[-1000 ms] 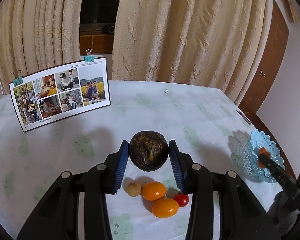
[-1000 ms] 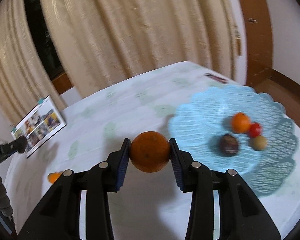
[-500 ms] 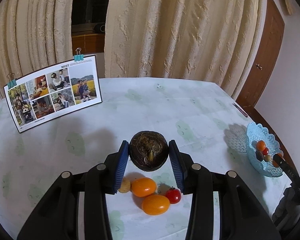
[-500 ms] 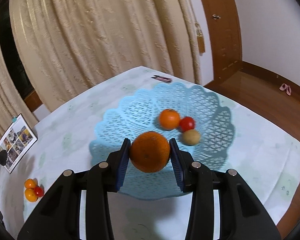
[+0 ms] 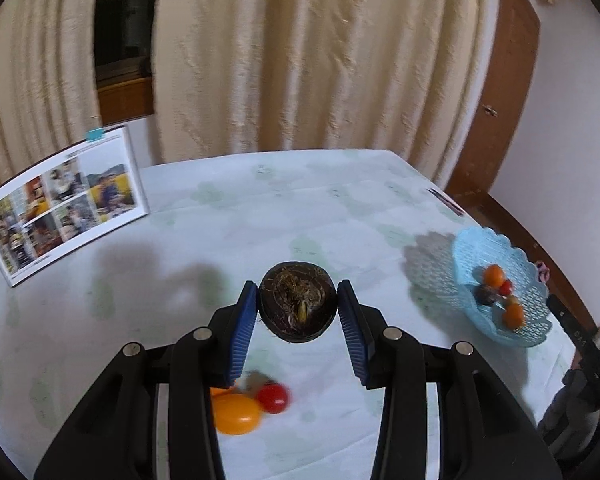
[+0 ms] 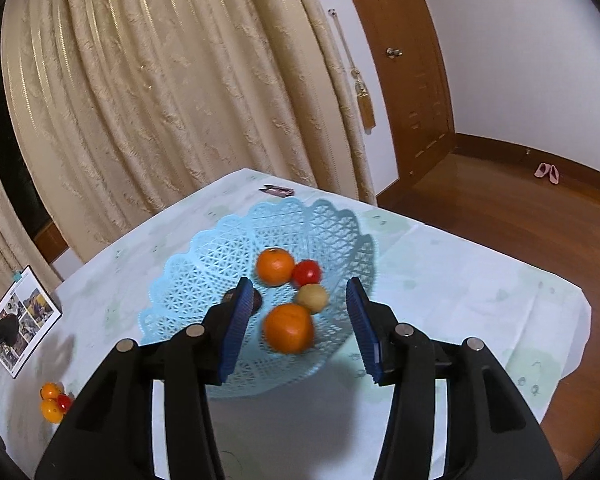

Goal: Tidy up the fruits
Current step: 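Carry both fruits to the blue basket and release them from both tools, then move both open tools back toward the remaining fruits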

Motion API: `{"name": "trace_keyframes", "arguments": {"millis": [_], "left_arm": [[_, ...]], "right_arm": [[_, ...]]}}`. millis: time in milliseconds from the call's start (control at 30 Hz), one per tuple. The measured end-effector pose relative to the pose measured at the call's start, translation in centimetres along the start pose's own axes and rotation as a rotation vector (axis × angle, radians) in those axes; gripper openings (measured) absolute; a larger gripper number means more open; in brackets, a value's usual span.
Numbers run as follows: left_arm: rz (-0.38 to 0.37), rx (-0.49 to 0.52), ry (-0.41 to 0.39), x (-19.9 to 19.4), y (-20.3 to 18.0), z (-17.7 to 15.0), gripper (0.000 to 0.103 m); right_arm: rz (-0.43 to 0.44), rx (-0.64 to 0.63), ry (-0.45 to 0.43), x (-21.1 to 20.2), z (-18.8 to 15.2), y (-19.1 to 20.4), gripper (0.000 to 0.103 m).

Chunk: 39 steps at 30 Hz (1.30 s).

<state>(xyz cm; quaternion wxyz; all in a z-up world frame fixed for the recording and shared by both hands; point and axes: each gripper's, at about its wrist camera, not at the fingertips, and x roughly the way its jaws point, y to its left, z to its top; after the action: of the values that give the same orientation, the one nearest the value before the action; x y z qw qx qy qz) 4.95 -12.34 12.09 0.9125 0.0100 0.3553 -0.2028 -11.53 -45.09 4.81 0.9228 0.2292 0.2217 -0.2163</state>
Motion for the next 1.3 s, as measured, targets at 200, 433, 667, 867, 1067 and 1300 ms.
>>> {"name": "trace_keyframes", "arguments": {"millis": [200,433,667,867,1067,1300], "left_arm": [[-0.063,0.069,0.019,1.4,-4.7,0.1,0.042],[-0.16,0.15,0.07,4.0,-10.8,-0.6,0.042],[-0.222,0.218,0.118,6.2,-15.9,-1.5,0.042],[-0.282,0.277,0.119,7.2,-19.5,-1.9,0.042],[-0.307,0.256,0.1,7.4,-19.5,-1.9,0.071],[-0.263,0.207,0.08,6.5,-17.0,-1.0,0.074]], "right_arm": [[-0.015,0.041,-0.02,-0.5,-0.2,-2.0,0.056],[-0.019,0.087,-0.025,-0.4,-0.7,-3.7,0.057],[-0.013,0.091,-0.024,-0.3,-1.1,-3.5,0.057],[-0.014,0.094,-0.042,-0.8,-0.9,-3.4,0.057],[-0.012,0.1,-0.046,-0.9,-0.8,-3.5,0.057],[-0.004,0.085,-0.037,-0.8,-1.1,-2.8,0.058]]}}
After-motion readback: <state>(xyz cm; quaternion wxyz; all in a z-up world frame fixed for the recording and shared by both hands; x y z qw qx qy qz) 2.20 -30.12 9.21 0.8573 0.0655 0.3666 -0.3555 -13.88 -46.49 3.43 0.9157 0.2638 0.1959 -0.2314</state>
